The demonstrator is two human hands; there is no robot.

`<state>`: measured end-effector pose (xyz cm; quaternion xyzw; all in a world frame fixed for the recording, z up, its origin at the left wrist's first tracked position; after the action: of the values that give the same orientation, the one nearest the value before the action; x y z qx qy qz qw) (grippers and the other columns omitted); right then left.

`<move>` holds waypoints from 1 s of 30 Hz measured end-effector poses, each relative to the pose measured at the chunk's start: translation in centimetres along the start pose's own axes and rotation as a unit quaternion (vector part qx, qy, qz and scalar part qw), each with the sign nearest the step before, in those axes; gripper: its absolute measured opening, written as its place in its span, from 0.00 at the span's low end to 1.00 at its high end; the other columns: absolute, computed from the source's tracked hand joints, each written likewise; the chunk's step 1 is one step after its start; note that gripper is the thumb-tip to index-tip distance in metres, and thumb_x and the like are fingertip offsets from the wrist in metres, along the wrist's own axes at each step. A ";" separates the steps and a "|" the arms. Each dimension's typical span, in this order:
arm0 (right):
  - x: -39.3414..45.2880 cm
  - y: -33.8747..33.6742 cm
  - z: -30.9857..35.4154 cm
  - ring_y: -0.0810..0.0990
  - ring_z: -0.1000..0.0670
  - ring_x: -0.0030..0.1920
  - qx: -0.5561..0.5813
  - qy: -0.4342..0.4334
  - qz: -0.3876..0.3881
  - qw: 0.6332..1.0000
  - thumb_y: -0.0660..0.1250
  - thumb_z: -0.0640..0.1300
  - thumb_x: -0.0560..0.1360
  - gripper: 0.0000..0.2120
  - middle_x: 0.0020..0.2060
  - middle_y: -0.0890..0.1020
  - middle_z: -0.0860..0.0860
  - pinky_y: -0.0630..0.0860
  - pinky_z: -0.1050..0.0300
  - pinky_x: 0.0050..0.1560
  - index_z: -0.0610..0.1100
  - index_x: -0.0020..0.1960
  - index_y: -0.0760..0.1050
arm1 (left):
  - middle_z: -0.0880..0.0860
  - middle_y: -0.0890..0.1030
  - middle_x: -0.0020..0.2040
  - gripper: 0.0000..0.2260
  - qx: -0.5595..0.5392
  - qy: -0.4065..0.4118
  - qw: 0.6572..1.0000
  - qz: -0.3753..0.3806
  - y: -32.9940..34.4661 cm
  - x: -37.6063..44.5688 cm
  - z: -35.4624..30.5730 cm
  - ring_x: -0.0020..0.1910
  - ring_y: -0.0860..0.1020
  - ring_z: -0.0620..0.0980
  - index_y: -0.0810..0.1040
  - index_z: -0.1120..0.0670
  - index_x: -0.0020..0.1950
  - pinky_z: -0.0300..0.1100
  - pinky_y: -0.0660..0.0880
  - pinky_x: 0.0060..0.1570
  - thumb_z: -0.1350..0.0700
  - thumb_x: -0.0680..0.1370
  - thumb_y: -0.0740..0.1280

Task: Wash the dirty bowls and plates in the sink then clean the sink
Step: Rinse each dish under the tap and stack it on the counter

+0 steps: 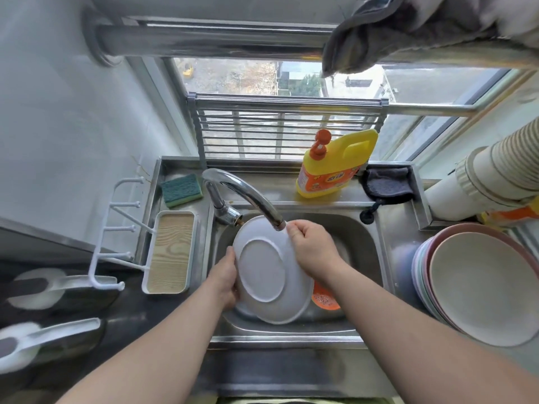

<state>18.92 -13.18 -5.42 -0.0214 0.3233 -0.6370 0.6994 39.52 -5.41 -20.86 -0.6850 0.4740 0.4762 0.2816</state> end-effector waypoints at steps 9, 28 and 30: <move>0.1 -7.3 -10.6 0.77 0.48 0.41 0.139 0.156 -0.142 0.968 0.63 0.51 0.83 0.14 0.38 0.83 0.50 0.74 0.52 0.42 0.47 0.44 0.82 | 0.53 0.87 0.53 0.08 0.081 0.168 0.982 0.042 6.1 -3.2 -5.0 0.48 0.83 0.50 0.82 0.50 0.58 0.45 0.82 0.47 0.52 0.87 0.63; -5.2 -2.2 -13.4 0.76 0.47 0.25 0.488 0.344 -0.129 0.792 0.58 0.42 0.78 0.12 0.27 0.76 0.48 0.74 0.62 0.27 0.45 0.37 0.74 | 0.52 0.71 0.34 0.15 0.075 0.310 0.945 -0.074 9.1 -7.7 -9.6 0.34 0.68 0.55 0.74 0.48 0.35 0.38 0.70 0.33 0.63 0.78 0.63; -6.1 -0.2 -13.2 0.76 0.43 0.34 0.485 0.385 -0.074 0.782 0.59 0.42 0.77 0.09 0.34 0.75 0.44 0.80 0.53 0.37 0.41 0.43 0.75 | 0.49 0.68 0.29 0.12 0.033 0.323 0.943 -0.076 8.0 -8.8 -9.9 0.35 0.66 0.54 0.72 0.49 0.24 0.43 0.65 0.37 0.59 0.67 0.61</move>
<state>12.56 -2.67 -13.20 0.5434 0.2116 -0.7148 0.3861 35.14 -13.54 -8.41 -0.8261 0.5019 0.1909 0.1711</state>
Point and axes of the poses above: each hand's wrist, its own x-axis towards the middle knuckle, its own y-axis out of the palm, z = x × y, the point moved 10 cm from there along x, towards the middle knuckle
